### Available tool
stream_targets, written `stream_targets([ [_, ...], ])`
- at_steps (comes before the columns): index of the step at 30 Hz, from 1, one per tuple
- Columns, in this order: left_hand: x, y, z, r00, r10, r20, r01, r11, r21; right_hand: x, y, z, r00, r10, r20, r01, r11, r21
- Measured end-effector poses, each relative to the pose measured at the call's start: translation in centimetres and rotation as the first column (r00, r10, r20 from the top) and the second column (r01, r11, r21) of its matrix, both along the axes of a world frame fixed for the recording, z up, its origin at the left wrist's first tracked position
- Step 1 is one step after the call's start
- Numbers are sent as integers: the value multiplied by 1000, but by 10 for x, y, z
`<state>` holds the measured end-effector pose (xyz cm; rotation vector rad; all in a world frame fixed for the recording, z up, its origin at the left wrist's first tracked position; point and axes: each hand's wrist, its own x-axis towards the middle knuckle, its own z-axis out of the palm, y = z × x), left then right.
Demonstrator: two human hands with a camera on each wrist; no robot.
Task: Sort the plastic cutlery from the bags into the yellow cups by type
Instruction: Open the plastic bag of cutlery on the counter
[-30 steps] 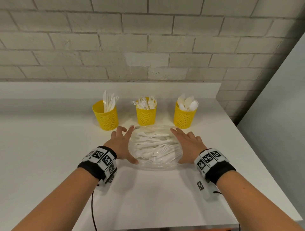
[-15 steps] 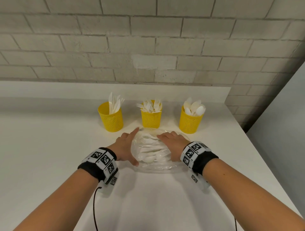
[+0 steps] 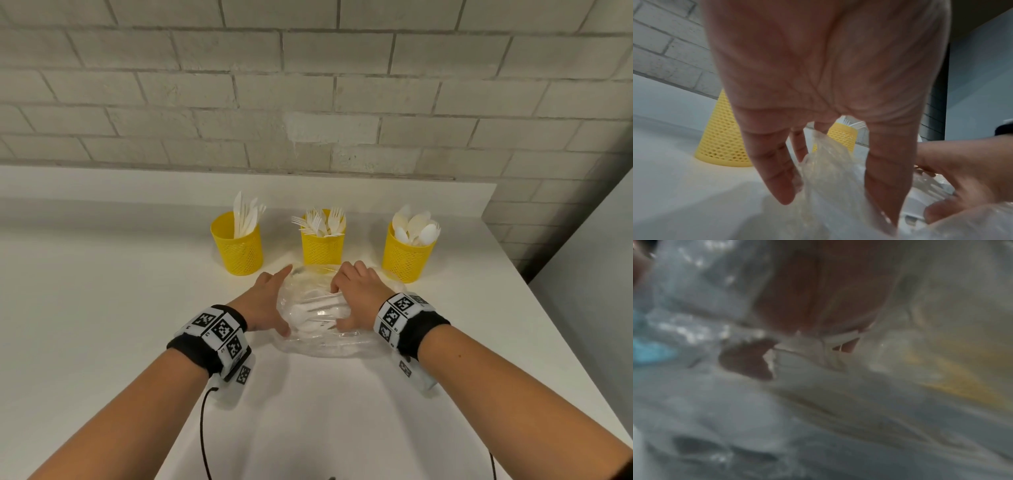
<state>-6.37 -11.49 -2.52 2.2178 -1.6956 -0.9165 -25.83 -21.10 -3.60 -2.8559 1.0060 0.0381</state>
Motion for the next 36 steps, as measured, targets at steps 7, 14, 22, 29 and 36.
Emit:
stream_targets([
  [7, 6, 2, -2, 999, 24, -24, -24, 999, 30, -8, -2, -2, 1000, -25, -18, 27, 995, 94],
  [14, 6, 5, -3, 999, 26, -23, -26, 1000, 1, -7, -3, -2, 995, -93, 28, 84, 967, 240],
  [22, 14, 7, -5, 998, 67, 6, -67, 998, 16, -14, -7, 3, 963, -260, 67, 232, 931, 281],
  [29, 16, 6, -5, 997, 68, 26, -69, 997, 22, -20, -12, 7, 992, -123, -28, 125, 983, 137],
  [36, 18, 3, -5, 997, 57, 45, -58, 998, 12, -23, -14, 7, 962, -249, 110, 207, 932, 296],
])
